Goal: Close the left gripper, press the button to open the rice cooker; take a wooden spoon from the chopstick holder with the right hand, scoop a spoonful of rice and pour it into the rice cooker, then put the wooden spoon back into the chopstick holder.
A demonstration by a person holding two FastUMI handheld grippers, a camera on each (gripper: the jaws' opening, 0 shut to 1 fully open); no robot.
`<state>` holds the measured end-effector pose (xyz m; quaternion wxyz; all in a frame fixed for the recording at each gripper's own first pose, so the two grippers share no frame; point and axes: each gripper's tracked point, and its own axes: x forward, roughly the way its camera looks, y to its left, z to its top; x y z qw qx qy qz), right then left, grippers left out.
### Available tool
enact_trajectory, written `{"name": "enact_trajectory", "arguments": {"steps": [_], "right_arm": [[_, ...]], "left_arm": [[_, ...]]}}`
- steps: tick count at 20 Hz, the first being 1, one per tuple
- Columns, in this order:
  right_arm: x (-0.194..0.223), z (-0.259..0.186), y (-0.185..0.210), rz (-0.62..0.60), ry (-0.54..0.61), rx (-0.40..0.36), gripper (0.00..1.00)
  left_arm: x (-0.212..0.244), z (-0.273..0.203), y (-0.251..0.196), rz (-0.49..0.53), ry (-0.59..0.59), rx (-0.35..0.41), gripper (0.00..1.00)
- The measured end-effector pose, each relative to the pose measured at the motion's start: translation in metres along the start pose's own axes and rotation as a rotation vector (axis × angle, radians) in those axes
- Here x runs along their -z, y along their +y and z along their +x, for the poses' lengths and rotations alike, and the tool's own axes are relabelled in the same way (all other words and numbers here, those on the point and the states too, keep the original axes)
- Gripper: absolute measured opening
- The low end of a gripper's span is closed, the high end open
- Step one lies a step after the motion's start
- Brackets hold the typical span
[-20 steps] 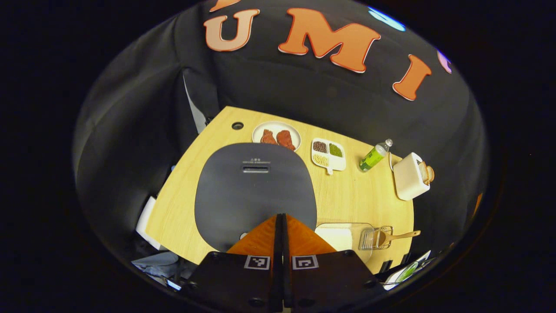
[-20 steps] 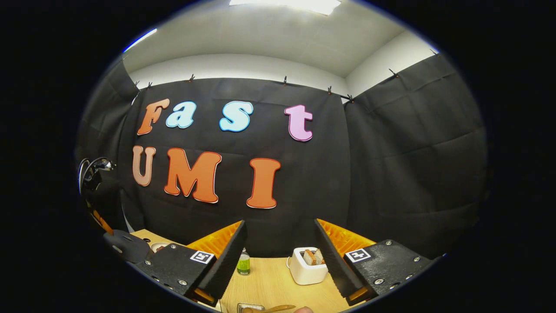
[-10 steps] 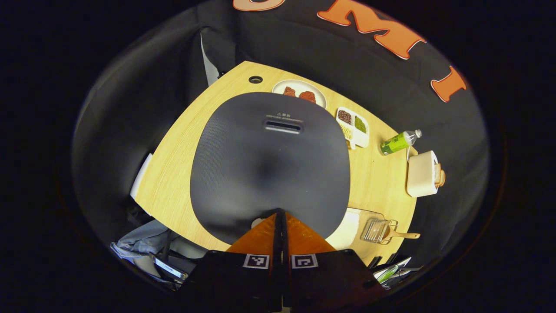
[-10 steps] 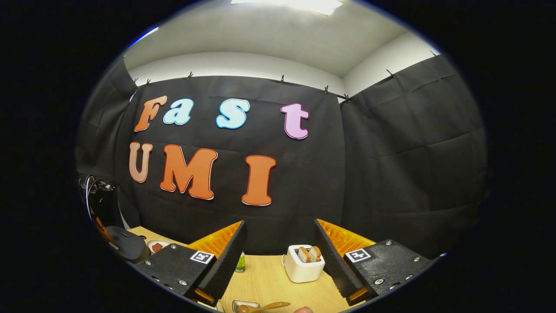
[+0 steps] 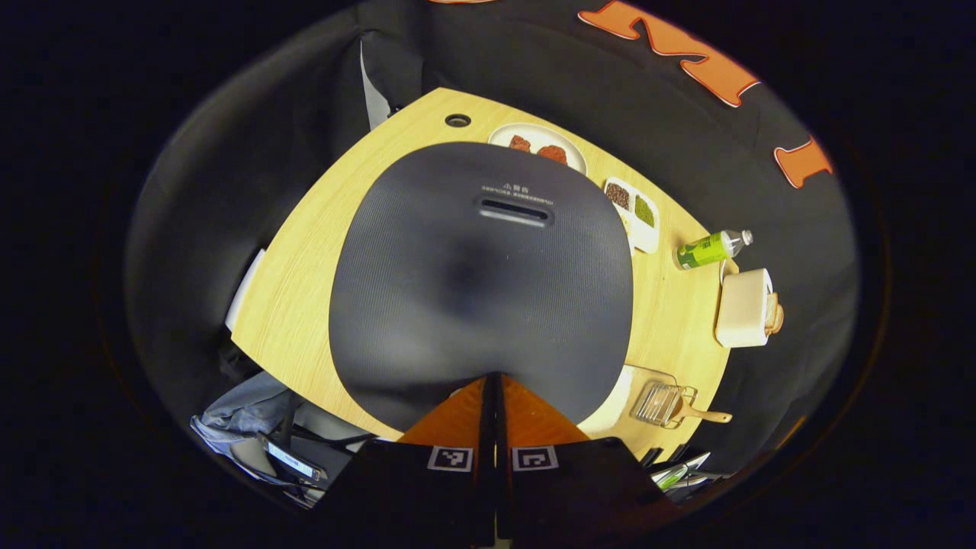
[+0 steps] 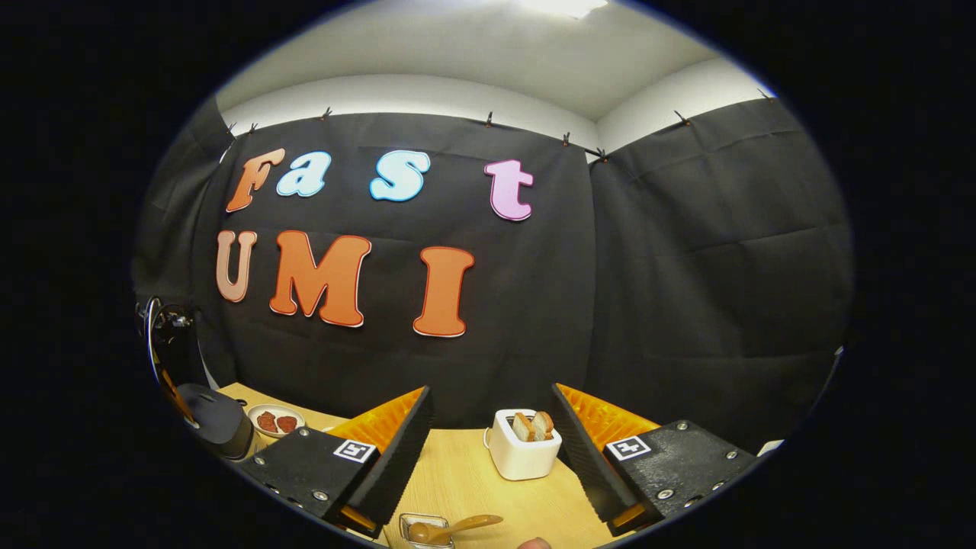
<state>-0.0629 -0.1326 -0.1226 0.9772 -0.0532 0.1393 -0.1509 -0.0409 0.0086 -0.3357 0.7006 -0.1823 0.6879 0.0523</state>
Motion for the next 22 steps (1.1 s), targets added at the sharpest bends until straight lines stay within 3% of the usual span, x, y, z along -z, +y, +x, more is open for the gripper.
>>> {"name": "enact_trajectory", "arguments": {"steps": [6,8,9,13,14,17,19,20,21,22], "right_arm": [[0.023,0.012,0.006,0.026,0.071,-0.048,0.94],[0.034,0.018,0.003,0.064,0.108,-0.059,0.94],[0.039,0.021,0.001,0.082,0.126,-0.058,0.94],[0.078,0.028,-0.001,0.162,0.241,-0.071,0.94],[0.092,0.026,0.000,0.193,0.287,-0.078,0.94],[0.125,0.025,0.000,0.281,0.387,-0.074,0.95],[0.145,0.027,0.001,0.289,0.437,-0.063,0.94],[0.152,0.027,0.003,0.290,0.449,-0.066,0.99],[0.157,0.024,0.006,0.292,0.465,-0.072,0.95],[0.166,0.022,0.007,0.293,0.484,-0.078,0.95]], "left_arm": [[-0.003,-0.013,0.000,-0.036,-0.104,0.068,0.06],[-0.005,-0.022,-0.004,-0.021,-0.179,0.095,0.02],[-0.009,-0.031,-0.004,0.003,-0.226,0.101,0.05],[-0.032,-0.070,-0.016,0.081,-0.427,0.092,0.02],[-0.040,-0.081,-0.017,0.108,-0.486,0.088,0.06],[-0.060,-0.114,-0.023,0.152,-0.666,0.072,0.05],[-0.073,-0.134,-0.023,0.173,-0.792,0.029,0.08],[-0.077,-0.144,-0.023,0.192,-0.849,0.005,0.16],[-0.080,-0.162,-0.025,0.214,-0.914,-0.007,0.16],[-0.083,-0.176,-0.030,0.241,-0.977,-0.020,0.26]]}}
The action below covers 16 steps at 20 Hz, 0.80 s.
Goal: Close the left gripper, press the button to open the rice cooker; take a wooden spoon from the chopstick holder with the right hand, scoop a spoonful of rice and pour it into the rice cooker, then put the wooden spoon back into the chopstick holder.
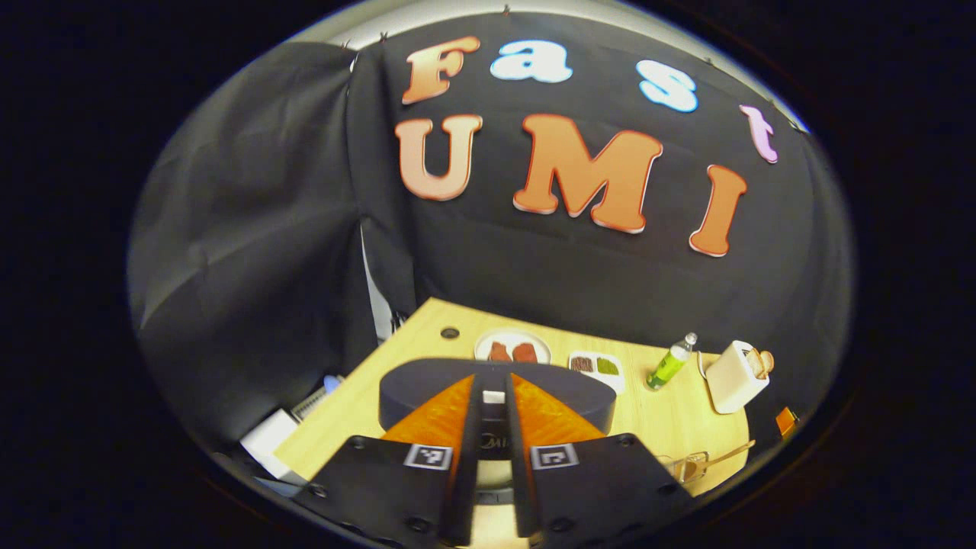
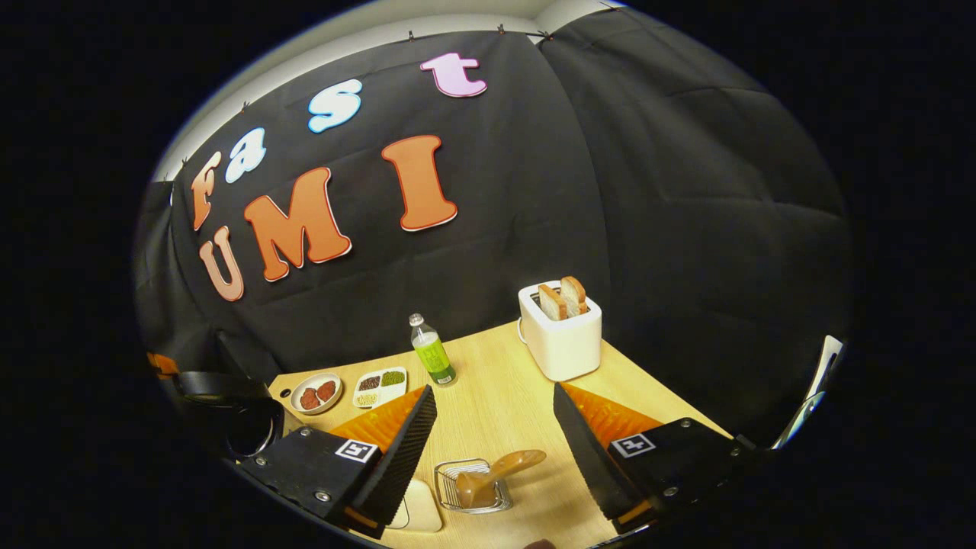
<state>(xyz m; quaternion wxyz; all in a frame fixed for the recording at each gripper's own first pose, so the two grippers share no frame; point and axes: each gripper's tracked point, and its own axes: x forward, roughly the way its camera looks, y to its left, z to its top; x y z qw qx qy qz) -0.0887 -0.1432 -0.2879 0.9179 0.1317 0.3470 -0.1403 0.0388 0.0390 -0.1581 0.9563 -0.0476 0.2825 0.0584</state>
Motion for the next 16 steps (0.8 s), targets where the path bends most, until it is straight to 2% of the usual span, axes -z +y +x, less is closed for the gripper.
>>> {"name": "enact_trajectory", "arguments": {"steps": [2,4,5,6,10,14,16], "right_arm": [[0.019,0.007,-0.003,0.011,0.050,0.001,0.96],[0.035,0.014,-0.004,0.033,0.094,0.001,0.95],[0.045,0.018,-0.006,0.042,0.114,0.005,0.95],[0.055,0.023,-0.007,0.051,0.134,0.009,0.94],[0.098,0.040,-0.014,0.102,0.237,0.036,0.94],[0.133,0.059,-0.011,0.169,0.325,0.026,0.92],[0.143,0.069,-0.009,0.209,0.345,0.026,0.83]], "left_arm": [[-0.021,-0.012,-0.003,0.064,-0.109,-0.016,0.46],[-0.031,-0.025,-0.005,0.140,-0.168,-0.061,0.63],[-0.032,-0.030,-0.008,0.161,-0.185,-0.063,0.63],[-0.031,-0.031,-0.014,0.166,-0.193,-0.049,0.74],[-0.030,-0.044,-0.020,0.159,-0.212,-0.048,0.92],[-0.023,-0.053,-0.020,0.172,-0.195,-0.071,0.89],[-0.020,-0.058,-0.017,0.189,-0.194,-0.095,0.89]]}}
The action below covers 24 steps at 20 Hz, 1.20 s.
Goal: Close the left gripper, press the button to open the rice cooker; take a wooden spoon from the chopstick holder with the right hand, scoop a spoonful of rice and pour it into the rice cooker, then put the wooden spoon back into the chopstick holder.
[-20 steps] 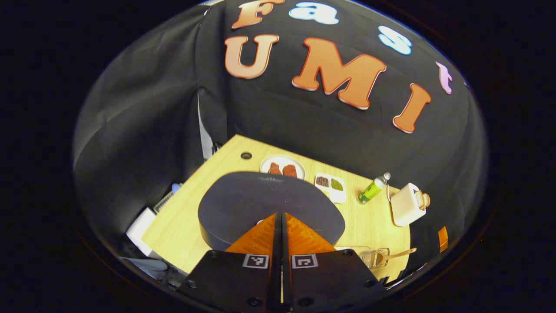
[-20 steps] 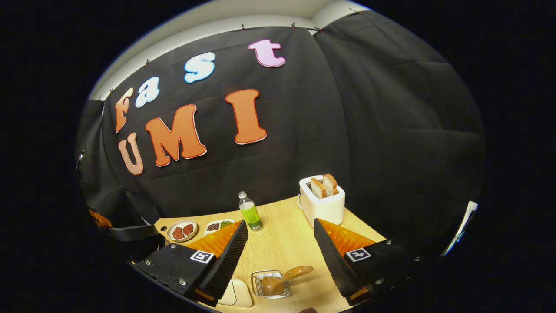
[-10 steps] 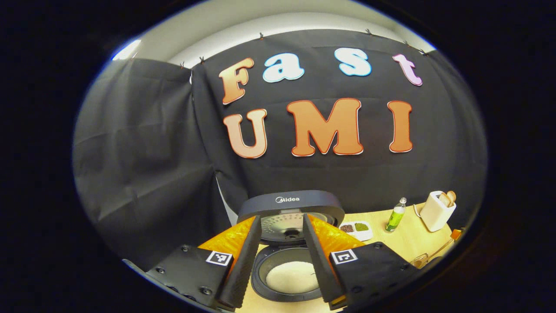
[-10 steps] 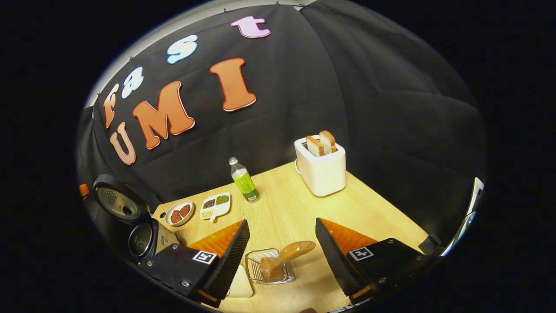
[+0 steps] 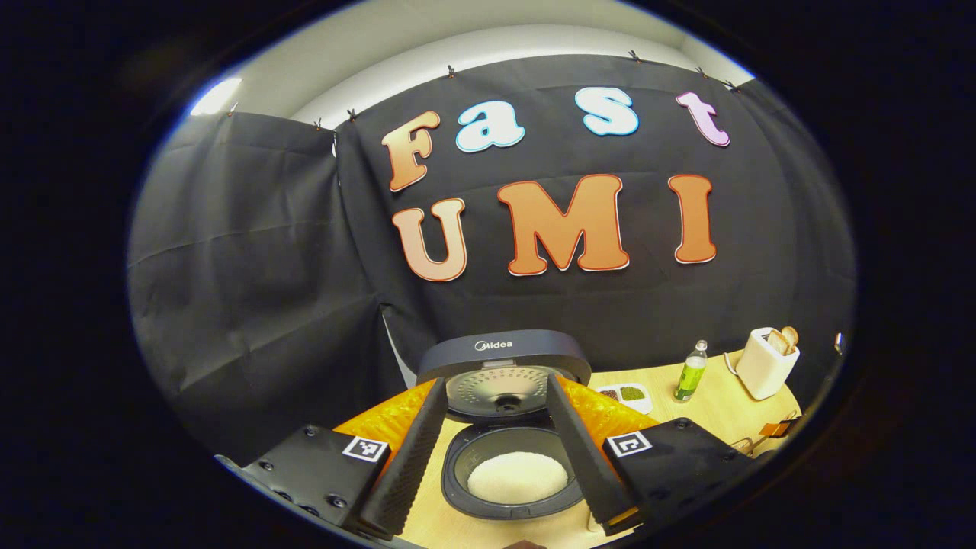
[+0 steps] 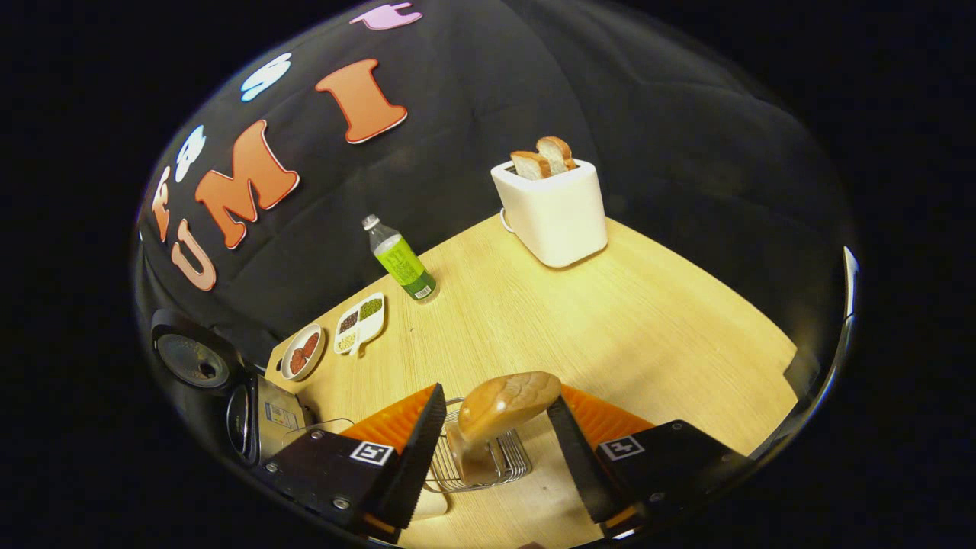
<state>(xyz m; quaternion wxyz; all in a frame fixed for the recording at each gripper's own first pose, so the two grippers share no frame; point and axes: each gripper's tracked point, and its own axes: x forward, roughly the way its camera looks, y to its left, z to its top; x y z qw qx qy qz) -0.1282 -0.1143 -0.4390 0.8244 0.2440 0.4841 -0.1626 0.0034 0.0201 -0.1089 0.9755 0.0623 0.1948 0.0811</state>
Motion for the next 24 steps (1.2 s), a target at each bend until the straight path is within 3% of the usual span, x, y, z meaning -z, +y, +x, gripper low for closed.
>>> {"name": "enact_trajectory", "arguments": {"steps": [2,4,5,7,8,9,14,21,22,24], "right_arm": [[0.007,0.008,0.007,0.049,0.026,-0.023,0.72],[0.015,0.016,0.008,0.057,0.040,-0.012,0.55],[0.019,0.018,0.008,0.050,0.048,-0.002,0.42],[0.023,0.017,0.014,0.049,0.059,-0.012,0.25],[0.022,0.016,0.015,0.053,0.051,-0.012,0.21],[0.022,0.016,0.015,0.052,0.053,-0.008,0.18],[0.020,0.010,0.016,0.062,0.037,-0.001,0.14],[-0.025,-0.032,0.045,-0.037,-0.113,-0.045,0.13],[-0.031,-0.041,0.055,-0.058,-0.131,-0.063,0.13],[-0.039,-0.055,0.075,-0.108,-0.164,-0.099,0.13]], "left_arm": [[-0.001,-0.006,0.004,0.020,-0.010,-0.020,0.89],[-0.002,-0.010,0.002,0.029,-0.019,-0.025,0.89],[-0.001,-0.011,0.002,0.032,-0.020,-0.026,0.89],[0.001,-0.013,0.000,0.034,-0.016,-0.023,0.89],[0.002,-0.012,-0.001,0.033,-0.011,-0.021,0.93],[0.003,-0.012,0.000,0.033,-0.010,-0.020,0.89],[0.005,-0.007,-0.001,0.028,-0.013,-0.009,0.89],[0.004,-0.001,-0.003,0.025,-0.037,0.032,0.89],[0.002,0.000,-0.002,0.029,-0.049,0.028,0.97],[0.001,0.002,0.006,0.035,-0.072,0.018,0.97]]}}
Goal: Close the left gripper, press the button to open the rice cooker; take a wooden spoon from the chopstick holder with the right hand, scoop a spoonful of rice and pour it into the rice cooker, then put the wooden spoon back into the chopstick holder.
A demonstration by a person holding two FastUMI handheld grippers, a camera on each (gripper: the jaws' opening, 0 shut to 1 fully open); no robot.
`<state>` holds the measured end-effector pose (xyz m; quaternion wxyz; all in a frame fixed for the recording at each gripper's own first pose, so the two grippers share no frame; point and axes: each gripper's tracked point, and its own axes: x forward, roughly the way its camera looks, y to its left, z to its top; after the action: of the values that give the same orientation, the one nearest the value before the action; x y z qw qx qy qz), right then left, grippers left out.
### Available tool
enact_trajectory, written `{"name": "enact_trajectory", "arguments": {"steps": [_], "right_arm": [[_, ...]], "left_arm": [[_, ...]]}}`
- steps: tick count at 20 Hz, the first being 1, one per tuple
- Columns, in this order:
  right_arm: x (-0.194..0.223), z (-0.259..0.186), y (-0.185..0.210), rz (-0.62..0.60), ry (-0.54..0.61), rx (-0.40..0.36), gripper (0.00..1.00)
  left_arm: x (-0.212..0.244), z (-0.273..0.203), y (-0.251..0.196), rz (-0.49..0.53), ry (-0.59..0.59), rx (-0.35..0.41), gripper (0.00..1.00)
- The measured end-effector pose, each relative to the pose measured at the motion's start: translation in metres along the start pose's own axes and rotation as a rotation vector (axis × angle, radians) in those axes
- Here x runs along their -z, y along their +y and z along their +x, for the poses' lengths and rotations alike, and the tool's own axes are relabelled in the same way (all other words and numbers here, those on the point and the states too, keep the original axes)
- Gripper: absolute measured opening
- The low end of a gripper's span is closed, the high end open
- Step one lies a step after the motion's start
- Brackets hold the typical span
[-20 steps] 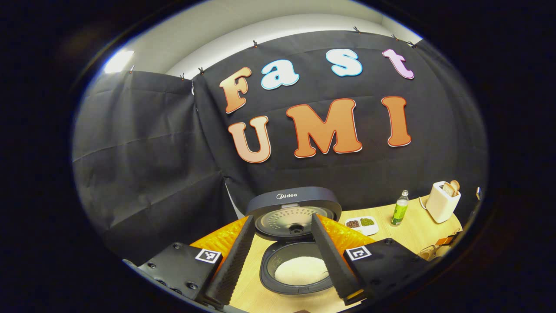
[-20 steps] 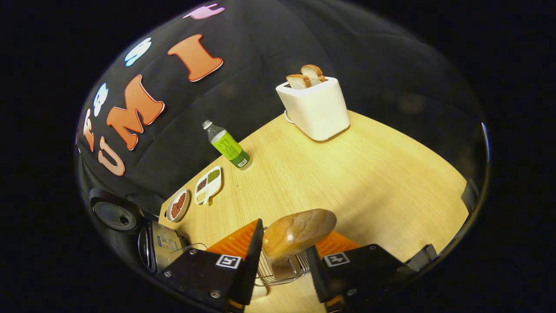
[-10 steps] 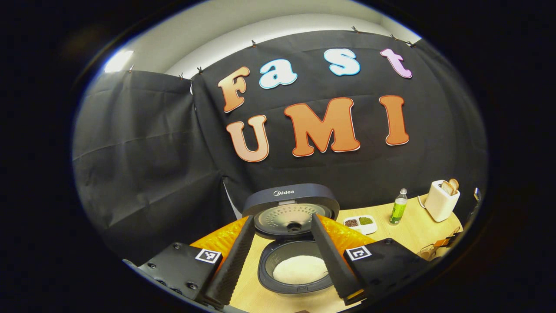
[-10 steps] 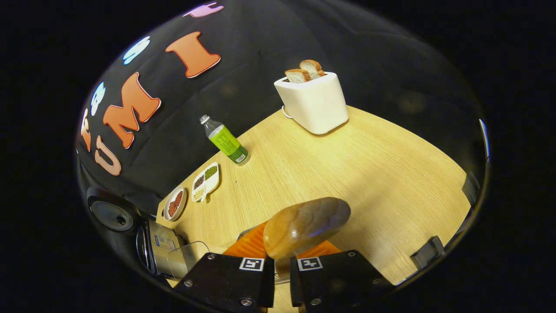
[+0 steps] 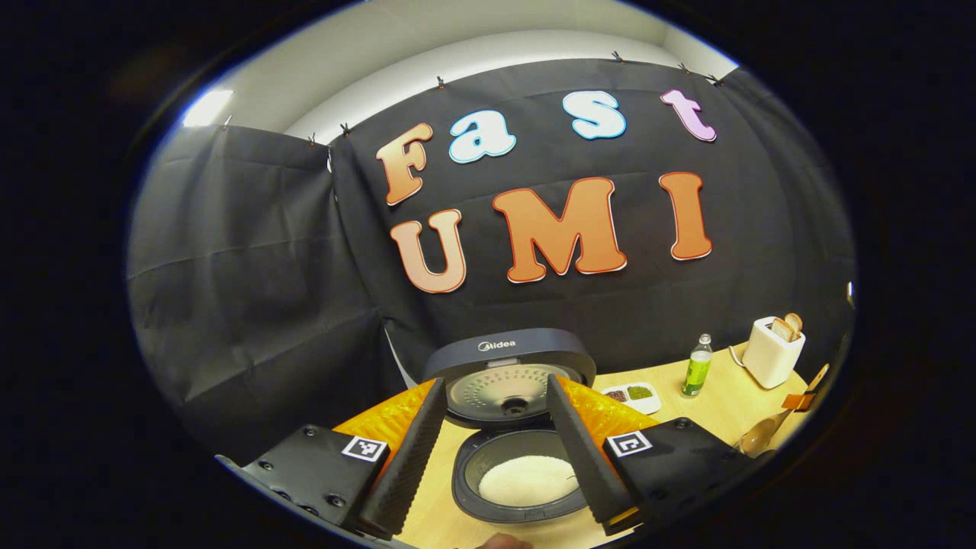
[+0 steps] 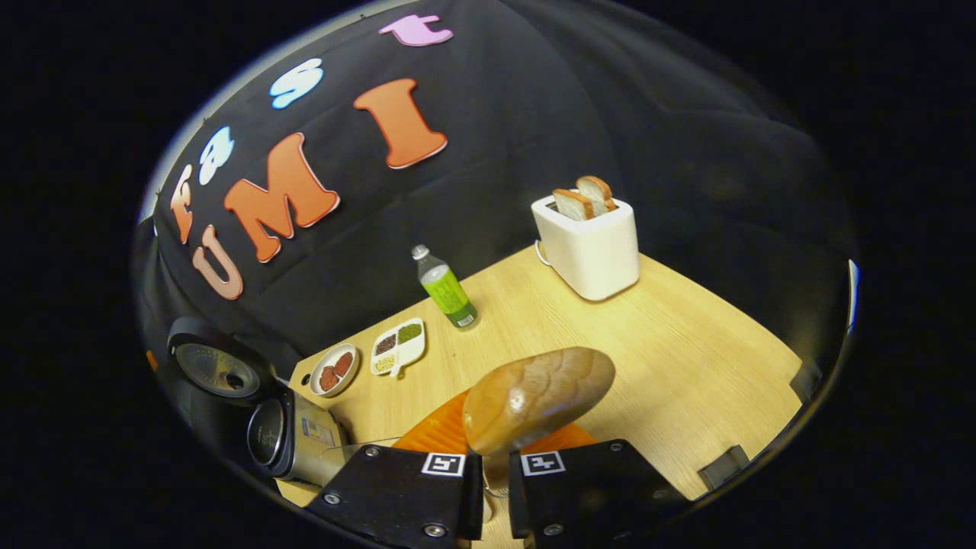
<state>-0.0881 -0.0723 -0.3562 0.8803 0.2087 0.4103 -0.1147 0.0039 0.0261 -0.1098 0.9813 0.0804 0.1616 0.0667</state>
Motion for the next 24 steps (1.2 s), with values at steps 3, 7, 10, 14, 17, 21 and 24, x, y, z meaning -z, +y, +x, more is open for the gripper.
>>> {"name": "enact_trajectory", "arguments": {"steps": [3,7,10,14,17,21,24], "right_arm": [[-0.009,-0.014,0.037,-0.053,-0.022,-0.066,0.13],[0.007,-0.019,0.076,-0.132,-0.012,-0.121,0.13],[0.038,-0.012,0.093,-0.194,0.038,-0.131,0.13],[0.075,-0.002,0.100,-0.307,0.068,-0.111,0.12],[0.094,0.009,0.094,-0.414,0.066,-0.039,0.13],[0.114,0.018,0.090,-0.486,0.067,0.037,0.13],[0.114,0.017,0.088,-0.510,0.030,0.085,0.13]], "left_arm": [[0.001,0.000,0.005,-0.020,-0.020,0.007,0.82],[0.009,0.001,0.016,-0.041,-0.016,0.003,0.90],[0.015,0.001,0.024,-0.038,-0.013,-0.001,0.90],[0.024,0.003,0.043,-0.020,0.004,-0.046,0.90],[0.031,0.003,0.053,-0.031,0.014,-0.051,0.87],[0.028,0.005,0.067,-0.008,-0.012,-0.078,0.97],[0.021,0.005,0.071,0.011,-0.052,-0.072,1.00]]}}
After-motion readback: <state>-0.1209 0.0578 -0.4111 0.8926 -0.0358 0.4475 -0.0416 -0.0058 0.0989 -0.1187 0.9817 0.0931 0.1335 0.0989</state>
